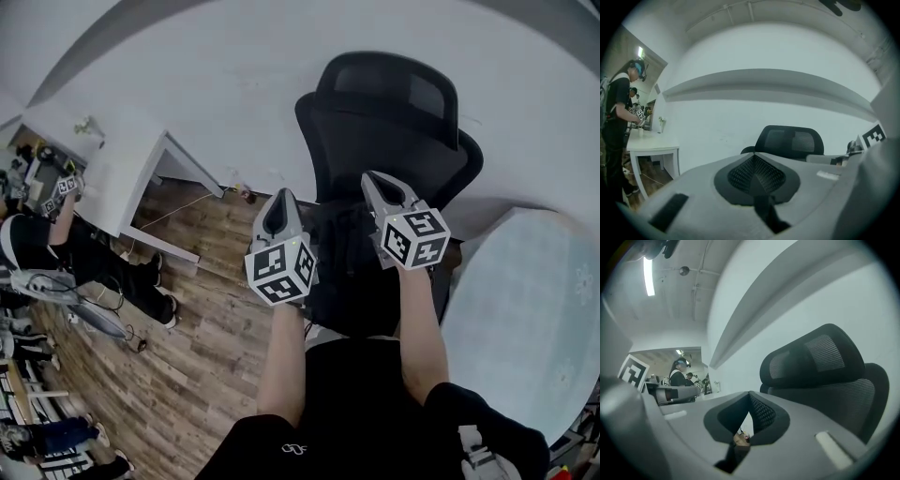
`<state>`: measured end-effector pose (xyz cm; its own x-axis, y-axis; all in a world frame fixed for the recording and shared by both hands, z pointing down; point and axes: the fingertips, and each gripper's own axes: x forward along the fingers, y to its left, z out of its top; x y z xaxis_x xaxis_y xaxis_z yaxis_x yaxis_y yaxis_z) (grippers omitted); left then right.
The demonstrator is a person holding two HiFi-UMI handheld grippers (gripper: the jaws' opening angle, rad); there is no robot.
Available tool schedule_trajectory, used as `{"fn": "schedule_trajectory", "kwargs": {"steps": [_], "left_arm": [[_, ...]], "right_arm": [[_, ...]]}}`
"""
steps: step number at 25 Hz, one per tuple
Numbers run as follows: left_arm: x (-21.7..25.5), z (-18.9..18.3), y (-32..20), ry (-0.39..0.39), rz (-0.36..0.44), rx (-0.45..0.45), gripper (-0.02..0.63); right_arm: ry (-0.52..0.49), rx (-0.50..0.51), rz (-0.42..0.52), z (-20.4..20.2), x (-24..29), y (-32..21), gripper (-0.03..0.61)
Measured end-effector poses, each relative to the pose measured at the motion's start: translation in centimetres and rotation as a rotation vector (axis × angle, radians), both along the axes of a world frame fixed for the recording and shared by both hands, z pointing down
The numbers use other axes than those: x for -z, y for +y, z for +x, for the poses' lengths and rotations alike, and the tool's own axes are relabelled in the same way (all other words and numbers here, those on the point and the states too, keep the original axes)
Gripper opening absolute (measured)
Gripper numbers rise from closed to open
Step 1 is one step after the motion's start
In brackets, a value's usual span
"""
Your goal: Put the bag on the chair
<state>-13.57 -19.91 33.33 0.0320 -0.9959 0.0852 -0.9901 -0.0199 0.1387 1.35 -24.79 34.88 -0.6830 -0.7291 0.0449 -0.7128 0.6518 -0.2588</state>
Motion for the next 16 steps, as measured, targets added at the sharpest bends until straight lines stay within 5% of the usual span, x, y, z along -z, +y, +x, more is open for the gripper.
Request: {"fn": "schedule_trajectory", "kwargs": {"steps": [16], "left_arm": [[-0.2,0.1,-1.1,-0.061,-0.022,-0.027,-0.002]], "right_arm": [[0.009,-0.009,0.028,-0.5,0.3,-0.8,0.009]]}}
